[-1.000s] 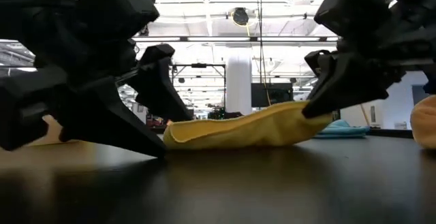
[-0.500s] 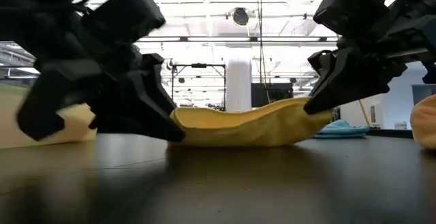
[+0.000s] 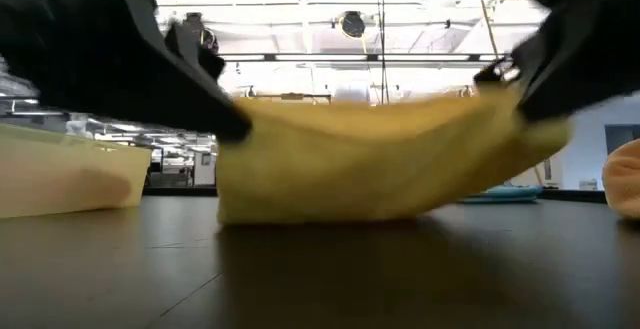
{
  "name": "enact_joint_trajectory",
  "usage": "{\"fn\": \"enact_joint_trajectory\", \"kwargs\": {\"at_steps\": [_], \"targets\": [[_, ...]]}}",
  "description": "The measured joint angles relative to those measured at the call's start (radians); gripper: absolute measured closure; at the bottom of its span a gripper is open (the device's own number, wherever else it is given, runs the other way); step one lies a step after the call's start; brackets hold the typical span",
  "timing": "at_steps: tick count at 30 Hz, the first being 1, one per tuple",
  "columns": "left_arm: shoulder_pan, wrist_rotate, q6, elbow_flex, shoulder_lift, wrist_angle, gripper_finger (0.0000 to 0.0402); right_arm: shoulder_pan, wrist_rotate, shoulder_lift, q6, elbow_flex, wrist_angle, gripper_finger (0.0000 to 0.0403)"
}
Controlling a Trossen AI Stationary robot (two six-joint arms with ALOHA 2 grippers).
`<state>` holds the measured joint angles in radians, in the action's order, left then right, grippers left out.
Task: Fold microfiber towels
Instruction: Fold the yellow microfiber towel
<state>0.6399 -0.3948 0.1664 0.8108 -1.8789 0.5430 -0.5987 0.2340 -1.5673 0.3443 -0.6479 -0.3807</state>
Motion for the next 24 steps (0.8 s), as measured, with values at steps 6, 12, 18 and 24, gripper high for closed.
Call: {"fn": "enact_joint_trajectory", "kwargs": {"at_steps": [6,12,18,24], "targets": [[0.052,-0.082,0.021,0.000,0.072,0.031,0.0392,-0.045,-0.032,0.000,0.006,0.000,-0.184,0.0401],[0.048,-0.240,0.059,0.000,0.198,-0.139,0.0396,-0.028,0.095,0.018,0.072,0.000,-0.144,0.0401],[-0.039,-0.324,0.168,-0.002,0.227,-0.389,0.0398,0.093,0.184,0.044,0.144,0.000,-0.027,0.0401],[-0.149,-0.348,0.179,-0.024,0.223,-0.424,0.0395,0.224,0.185,0.083,0.169,-0.001,0.114,0.0401]]}}
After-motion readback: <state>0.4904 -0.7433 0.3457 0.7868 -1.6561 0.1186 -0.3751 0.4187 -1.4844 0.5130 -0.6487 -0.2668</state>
